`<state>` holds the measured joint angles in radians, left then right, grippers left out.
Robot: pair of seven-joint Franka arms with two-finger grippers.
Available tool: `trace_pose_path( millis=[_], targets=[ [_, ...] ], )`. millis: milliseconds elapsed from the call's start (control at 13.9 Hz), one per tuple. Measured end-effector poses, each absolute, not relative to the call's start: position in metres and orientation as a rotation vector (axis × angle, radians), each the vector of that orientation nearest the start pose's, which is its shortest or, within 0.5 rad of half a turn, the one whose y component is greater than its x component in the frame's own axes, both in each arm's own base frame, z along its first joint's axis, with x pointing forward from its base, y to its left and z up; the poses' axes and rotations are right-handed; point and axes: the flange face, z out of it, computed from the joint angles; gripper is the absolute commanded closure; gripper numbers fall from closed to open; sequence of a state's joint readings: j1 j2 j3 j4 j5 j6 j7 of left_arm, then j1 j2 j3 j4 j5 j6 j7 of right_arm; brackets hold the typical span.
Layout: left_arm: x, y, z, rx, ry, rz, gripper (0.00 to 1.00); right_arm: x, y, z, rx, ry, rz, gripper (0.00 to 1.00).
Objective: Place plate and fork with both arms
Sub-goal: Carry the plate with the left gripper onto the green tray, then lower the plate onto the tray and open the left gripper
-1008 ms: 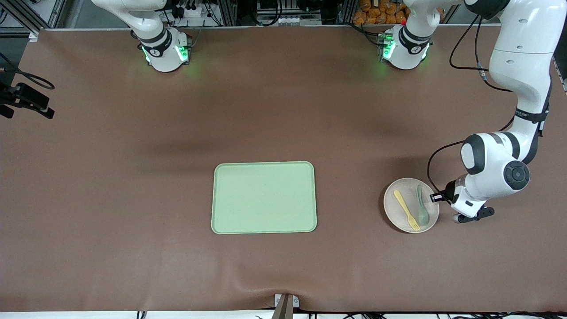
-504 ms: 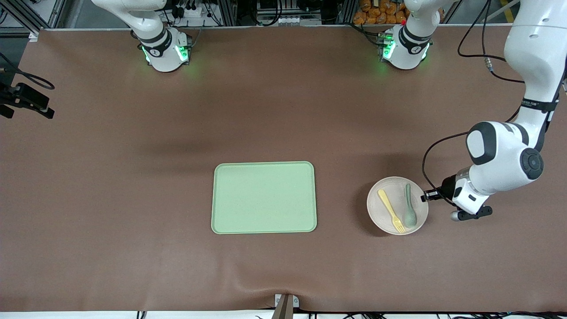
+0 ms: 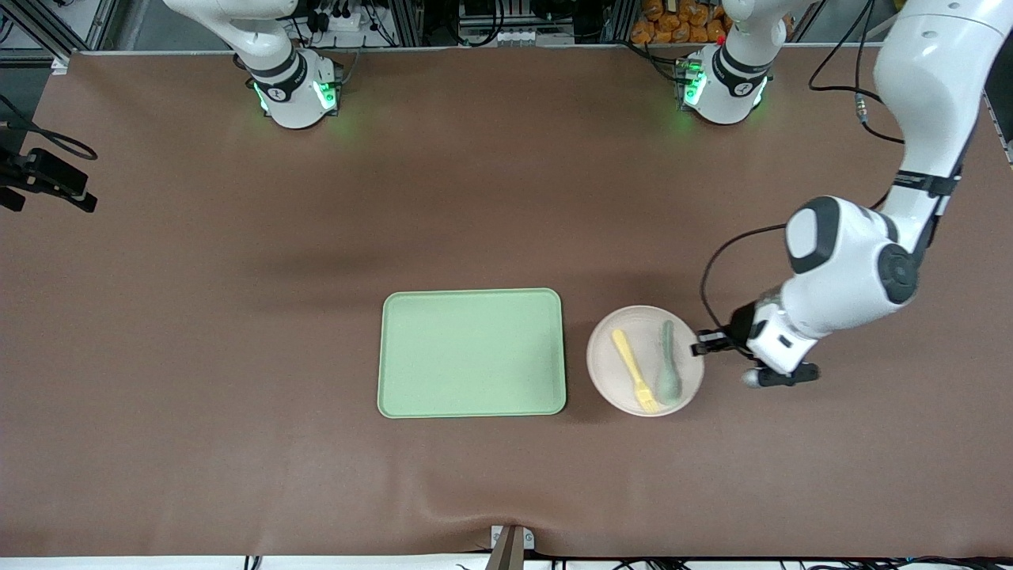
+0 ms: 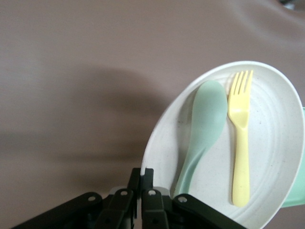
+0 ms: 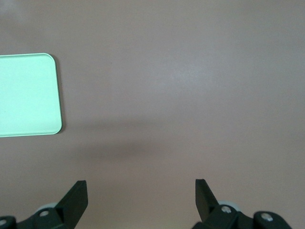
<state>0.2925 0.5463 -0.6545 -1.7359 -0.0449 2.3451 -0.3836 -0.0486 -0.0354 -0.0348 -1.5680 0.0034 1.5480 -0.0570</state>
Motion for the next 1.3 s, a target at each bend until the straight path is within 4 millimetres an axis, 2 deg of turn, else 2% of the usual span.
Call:
trace_pose_path(
  millis=[144,288,576,720,864,1295],
  targets=[
    [0.640,-0.252,0.342,-3.538,-0.254,-0.020,1.00,0.540,-0.045,0.643,-3.138,0.041,-0.024,0.00],
    [0.633,-0.300,0.330,-3.535,-0.261,0.022,1.00,0.540,-0.045,0.643,-3.138,0.042,-0.023,0.00],
    [0.618,-0.371,0.280,-3.426,-0.364,0.058,1.00,0.540,-0.045,0.642,-3.138,0.042,-0.022,0.00],
    [0.608,-0.398,0.260,-3.398,-0.401,0.033,1.00,0.540,-0.045,0.642,-3.138,0.042,-0.021,0.00],
    [0.608,-0.407,0.247,-3.418,-0.439,-0.028,1.00,0.541,-0.045,0.641,-3.137,0.042,-0.019,0.00],
    [0.610,-0.403,0.209,-3.426,-0.502,-0.049,1.00,0.544,-0.045,0.635,-3.137,0.041,-0.001,0.00]
  ],
)
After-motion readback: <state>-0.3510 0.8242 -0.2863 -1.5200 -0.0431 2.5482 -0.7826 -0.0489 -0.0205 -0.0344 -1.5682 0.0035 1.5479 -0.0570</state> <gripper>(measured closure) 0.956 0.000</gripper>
